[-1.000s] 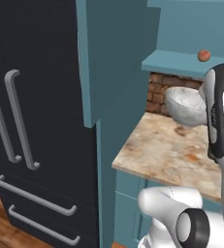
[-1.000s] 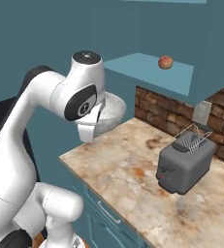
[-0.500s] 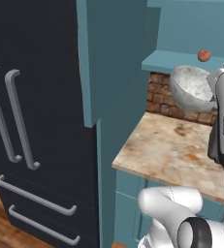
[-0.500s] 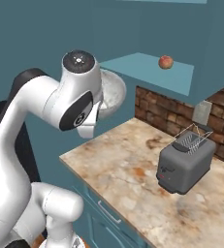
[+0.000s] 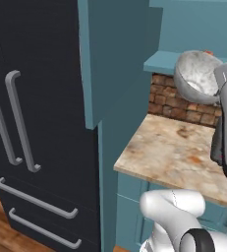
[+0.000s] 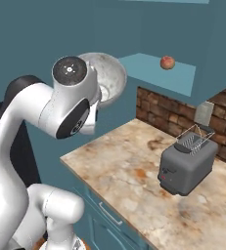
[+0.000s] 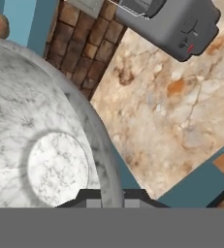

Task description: Pick the mug and place it in the sink. Pick the bowl and place it in the open cabinet and then close the cabinet.

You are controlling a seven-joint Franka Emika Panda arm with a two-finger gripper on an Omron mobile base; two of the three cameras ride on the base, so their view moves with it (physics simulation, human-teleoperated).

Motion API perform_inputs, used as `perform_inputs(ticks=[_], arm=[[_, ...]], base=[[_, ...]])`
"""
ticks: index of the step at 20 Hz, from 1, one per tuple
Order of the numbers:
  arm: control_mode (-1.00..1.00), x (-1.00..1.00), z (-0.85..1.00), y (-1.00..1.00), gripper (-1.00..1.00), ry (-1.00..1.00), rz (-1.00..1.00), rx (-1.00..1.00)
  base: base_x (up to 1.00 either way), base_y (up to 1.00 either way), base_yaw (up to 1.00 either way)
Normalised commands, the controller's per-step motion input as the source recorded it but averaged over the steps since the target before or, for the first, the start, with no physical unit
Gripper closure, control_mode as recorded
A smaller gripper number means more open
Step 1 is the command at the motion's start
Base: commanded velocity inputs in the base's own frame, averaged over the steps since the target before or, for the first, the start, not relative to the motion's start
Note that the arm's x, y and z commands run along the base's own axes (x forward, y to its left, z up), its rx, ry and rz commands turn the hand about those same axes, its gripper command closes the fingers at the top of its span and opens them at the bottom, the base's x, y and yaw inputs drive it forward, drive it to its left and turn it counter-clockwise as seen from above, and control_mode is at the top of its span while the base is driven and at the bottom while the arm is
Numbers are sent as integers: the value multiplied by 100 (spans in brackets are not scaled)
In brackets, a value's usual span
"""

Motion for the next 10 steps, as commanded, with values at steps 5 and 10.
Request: perform_inputs(ticks=[5,10], arm=[[-100,27,28,0,100,0,0,-1],[-100,32,30,-6,100,0,0,0]], base=[[0,0,0],[0,0,0]])
